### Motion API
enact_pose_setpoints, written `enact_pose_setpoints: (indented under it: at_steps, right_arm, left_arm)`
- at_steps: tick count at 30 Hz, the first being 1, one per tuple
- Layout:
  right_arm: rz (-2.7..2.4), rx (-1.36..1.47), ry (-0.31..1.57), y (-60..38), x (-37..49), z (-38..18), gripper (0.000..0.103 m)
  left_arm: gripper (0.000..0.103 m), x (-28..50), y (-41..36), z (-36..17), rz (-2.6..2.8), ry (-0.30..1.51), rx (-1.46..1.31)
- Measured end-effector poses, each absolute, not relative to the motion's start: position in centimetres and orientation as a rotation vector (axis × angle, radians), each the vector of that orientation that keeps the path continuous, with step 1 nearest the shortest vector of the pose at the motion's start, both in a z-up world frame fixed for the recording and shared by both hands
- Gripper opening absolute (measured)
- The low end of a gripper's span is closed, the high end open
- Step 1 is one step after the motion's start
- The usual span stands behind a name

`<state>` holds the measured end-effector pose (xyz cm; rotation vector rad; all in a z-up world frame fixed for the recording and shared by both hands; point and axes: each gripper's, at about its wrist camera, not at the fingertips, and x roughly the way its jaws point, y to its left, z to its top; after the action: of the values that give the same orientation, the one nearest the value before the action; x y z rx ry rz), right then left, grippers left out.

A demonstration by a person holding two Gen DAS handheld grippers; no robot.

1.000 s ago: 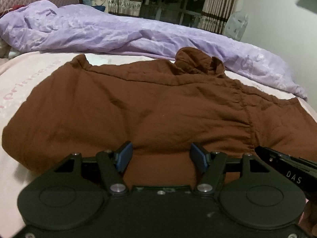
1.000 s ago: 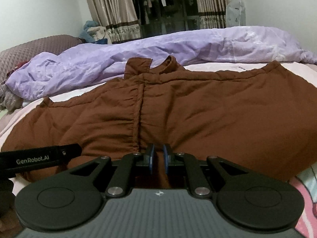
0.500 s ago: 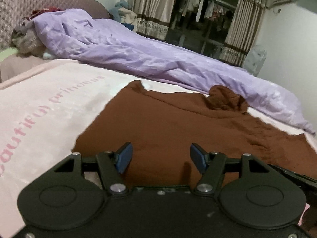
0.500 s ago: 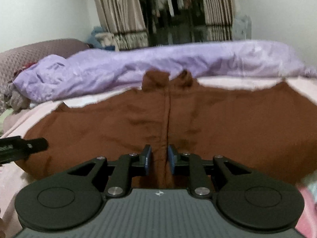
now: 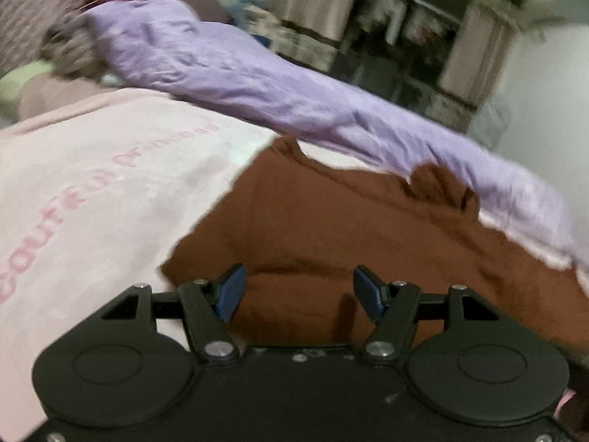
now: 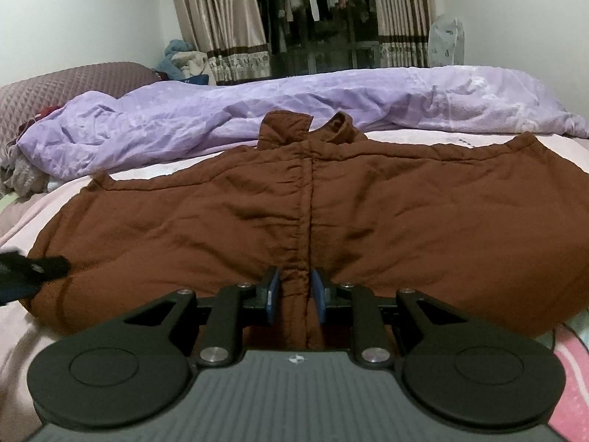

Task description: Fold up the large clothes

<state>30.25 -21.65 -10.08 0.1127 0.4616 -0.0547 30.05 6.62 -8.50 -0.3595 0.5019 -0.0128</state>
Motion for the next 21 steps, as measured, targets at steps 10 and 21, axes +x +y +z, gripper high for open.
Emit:
enact_pose_setpoints:
  at_steps: [10, 21]
  right_arm:
    - [-0.054, 0.119, 0.46, -21.7, 30.2, -10.2, 0.027]
    - [-0.053, 0.119, 0.461, -21.7, 30.0, -10.3, 0.027]
  left_arm:
    - [0.068, 29.0, 10.7, -11.5, 0.026, 0.584, -0.777]
    - [0.072, 32.3, 11.5, -12.1, -0.005, 0.518, -0.875]
